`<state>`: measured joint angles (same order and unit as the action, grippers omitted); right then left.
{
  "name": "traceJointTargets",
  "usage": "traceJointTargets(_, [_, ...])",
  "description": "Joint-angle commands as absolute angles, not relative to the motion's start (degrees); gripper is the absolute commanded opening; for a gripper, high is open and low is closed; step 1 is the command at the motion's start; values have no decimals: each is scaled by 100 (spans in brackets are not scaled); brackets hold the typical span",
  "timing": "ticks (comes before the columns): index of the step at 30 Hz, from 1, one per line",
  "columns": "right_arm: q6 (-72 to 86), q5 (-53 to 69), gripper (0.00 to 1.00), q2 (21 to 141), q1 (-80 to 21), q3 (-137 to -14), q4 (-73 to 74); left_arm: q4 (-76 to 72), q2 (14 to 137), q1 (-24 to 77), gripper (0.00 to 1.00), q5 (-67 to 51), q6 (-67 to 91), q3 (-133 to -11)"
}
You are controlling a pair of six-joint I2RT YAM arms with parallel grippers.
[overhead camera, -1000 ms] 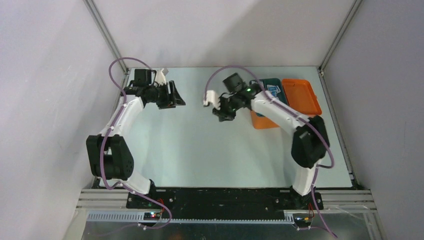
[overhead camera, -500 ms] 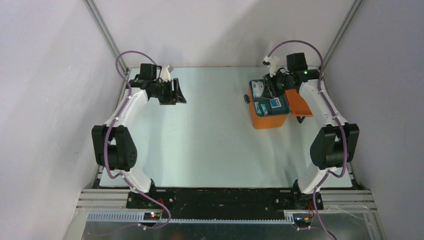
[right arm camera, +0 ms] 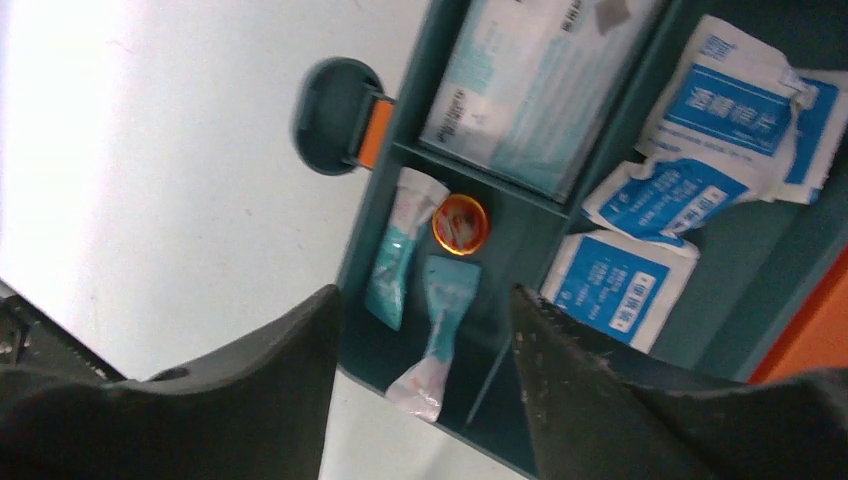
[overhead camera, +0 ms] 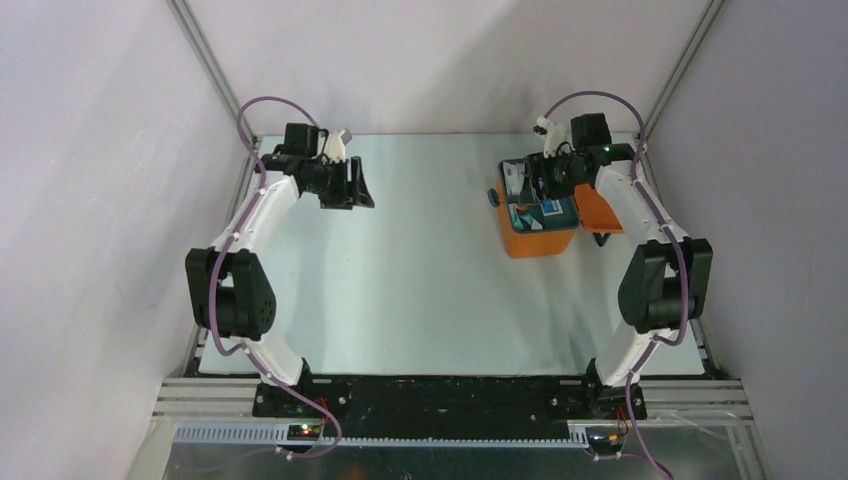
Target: Organize the medicine kit
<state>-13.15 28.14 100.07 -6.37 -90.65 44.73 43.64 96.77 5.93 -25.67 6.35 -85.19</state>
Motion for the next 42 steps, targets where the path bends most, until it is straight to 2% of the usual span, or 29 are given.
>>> traceJointTargets(1, [-295, 2338, 71, 9582, -446, -9015, 4192, 4374, 9739, 626, 66, -2519, 483, -8844])
traceJointTargets(3, [-85, 2392, 77, 9250, -173, -8963, 4177, 4377, 9790, 646, 66, -2513, 495, -8918])
traceJointTargets(6, [639, 2524, 77, 8846, 362, -8681, 4118, 4382, 9887, 700, 66, -2522, 509, -9018])
traceJointTargets(11, [859, 2474, 82, 8190, 1178, -7956, 4172, 4376, 10067, 778, 66, -2610, 491, -9236])
traceJointTargets(17, [1277, 2839, 88, 8043, 2197, -7403, 4181, 4438, 10324, 861, 66, -2790, 370, -9639])
traceJointTargets(22, [1784, 3671, 97, 7934, 3083, -6557, 3773, 4613, 10587, 896, 66, -2961, 278, -10144])
traceJointTargets(28, [2609, 4414, 99, 7765, 3646, -5456, 2554, 4901, 10775, 914, 67, -3114, -142, -10427])
traceJointTargets(33, [3501, 4606, 99, 7809, 3666, -4698, 686, 5181, 10768, 893, 67, -2982, -683, -10197])
traceJointTargets(42, [4888, 4703, 99, 8754, 3688, -4399, -2006, 5644, 10459, 973, 70, -2173, -1335, -9729])
